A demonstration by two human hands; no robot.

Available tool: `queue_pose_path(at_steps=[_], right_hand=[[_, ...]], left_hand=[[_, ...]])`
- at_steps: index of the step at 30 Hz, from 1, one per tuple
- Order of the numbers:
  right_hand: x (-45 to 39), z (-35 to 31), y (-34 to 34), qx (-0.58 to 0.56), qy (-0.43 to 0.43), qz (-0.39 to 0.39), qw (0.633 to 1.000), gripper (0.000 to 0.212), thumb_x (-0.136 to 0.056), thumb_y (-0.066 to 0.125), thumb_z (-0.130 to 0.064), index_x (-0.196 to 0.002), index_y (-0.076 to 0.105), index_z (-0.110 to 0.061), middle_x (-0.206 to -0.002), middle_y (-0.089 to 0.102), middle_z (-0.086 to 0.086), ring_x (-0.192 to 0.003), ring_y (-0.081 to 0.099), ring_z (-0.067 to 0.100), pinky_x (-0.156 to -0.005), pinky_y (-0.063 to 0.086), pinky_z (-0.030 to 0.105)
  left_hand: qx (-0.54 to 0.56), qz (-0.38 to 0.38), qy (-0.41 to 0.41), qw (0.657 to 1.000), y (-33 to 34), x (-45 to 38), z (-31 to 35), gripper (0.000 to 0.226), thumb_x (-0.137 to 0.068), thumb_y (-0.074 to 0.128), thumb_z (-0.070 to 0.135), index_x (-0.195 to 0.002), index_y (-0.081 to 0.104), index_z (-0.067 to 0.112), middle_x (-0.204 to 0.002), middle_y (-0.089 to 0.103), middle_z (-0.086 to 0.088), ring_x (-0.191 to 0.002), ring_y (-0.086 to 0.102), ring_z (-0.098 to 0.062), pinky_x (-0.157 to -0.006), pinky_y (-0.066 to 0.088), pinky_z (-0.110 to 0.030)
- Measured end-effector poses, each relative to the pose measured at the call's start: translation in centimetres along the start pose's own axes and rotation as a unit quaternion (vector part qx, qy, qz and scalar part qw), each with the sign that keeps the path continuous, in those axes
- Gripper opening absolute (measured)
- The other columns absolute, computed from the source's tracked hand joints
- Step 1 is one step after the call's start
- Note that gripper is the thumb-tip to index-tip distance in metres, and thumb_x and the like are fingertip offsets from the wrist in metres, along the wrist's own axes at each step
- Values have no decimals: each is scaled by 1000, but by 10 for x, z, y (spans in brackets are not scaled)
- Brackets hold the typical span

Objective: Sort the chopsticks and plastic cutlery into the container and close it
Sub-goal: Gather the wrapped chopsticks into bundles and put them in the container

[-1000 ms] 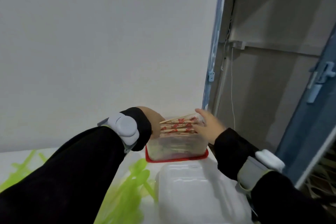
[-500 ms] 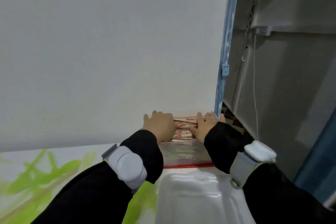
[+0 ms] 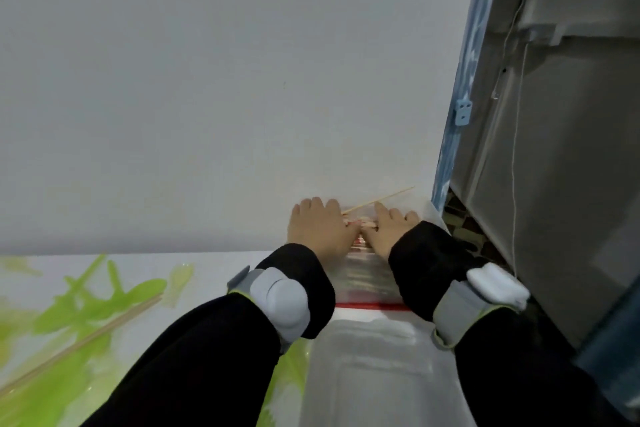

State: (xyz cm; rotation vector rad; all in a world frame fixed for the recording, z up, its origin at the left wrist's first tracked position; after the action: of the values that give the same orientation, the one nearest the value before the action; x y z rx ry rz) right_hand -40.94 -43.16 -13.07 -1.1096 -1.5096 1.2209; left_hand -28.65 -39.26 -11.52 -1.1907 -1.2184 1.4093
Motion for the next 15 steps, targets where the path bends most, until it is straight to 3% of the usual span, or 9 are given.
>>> queue_pose_path(at_steps=[2, 4, 6, 8, 11, 13, 15], right_hand=[[5, 2, -5, -25, 6, 33, 999, 65, -93, 32, -54, -144, 21, -16, -147, 30, 8, -132, 28, 34, -110, 24, 45], [11, 1, -12, -23, 0, 73, 997, 59, -91, 39, -52, -136, 32, -15, -139, 34, 11, -127, 31, 34, -107, 27, 43], [17, -1, -16, -39, -13, 102, 994, 51, -89, 45, -48, -127, 39, -15, -130, 37, 11, -121, 34, 32, -102, 30, 41], [22, -1, -19, -61, -20, 122, 990, 47, -87, 50, -47, -121, 42, -15, -124, 40, 11, -116, 37, 31, -98, 33, 39], [25, 2, -22, -43, -33, 154, 987, 52, -85, 52, -49, -124, 42, -17, -128, 41, 10, -120, 36, 29, -103, 30, 37], [20, 3, -16, -23, -38, 93, 995, 64, -90, 43, -51, -142, 29, -16, -147, 27, 12, -138, 22, 29, -114, 16, 42], [13, 4, -8, -6, -25, -20, 999, 72, -95, 29, -55, -151, 6, -16, -159, 0, 9, -147, -2, 27, -117, 2, 45]], left_hand=[[-4, 69, -5, 998, -3, 6, 0, 55, -95, 33, 52, -127, 47, 10, -134, 45, -15, -131, 32, -33, -111, 19, -47], [-1, 87, 1, 996, -3, 9, 1, 50, -96, 33, 42, -136, 39, 12, -146, 34, -13, -143, 14, -30, -115, 5, -50], [17, 83, 25, 996, -3, 10, 2, 46, -97, 34, 30, -140, 34, 14, -150, 29, -11, -146, 6, -28, -116, 1, -50], [28, 69, 72, 995, -4, 8, 3, 46, -96, 34, 23, -142, 32, 17, -150, 31, -8, -145, 12, -25, -116, 6, -49], [15, 8, 113, 993, -2, 6, 4, 44, -99, 28, 33, -140, 34, 19, -141, 41, -5, -135, 31, -25, -109, 22, -47], [-4, -54, 91, 994, 2, 5, 2, 52, -99, 22, 41, -146, 23, 18, -151, 29, -5, -140, 21, -25, -112, 16, -49], [3, -112, 56, 992, 5, 4, 0, 61, -99, 19, 47, -152, 5, 19, -160, 4, -3, -147, 0, -23, -115, 0, -51]])
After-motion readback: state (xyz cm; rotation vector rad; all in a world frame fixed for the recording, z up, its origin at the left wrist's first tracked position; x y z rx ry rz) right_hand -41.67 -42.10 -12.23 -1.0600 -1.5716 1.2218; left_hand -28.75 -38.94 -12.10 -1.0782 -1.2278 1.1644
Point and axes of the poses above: each hand's wrist, its own x-axis away from the middle knuckle, its own y-axis out of the palm, z = x × y, the point moved 2 cm from there along -x, towards the middle knuckle
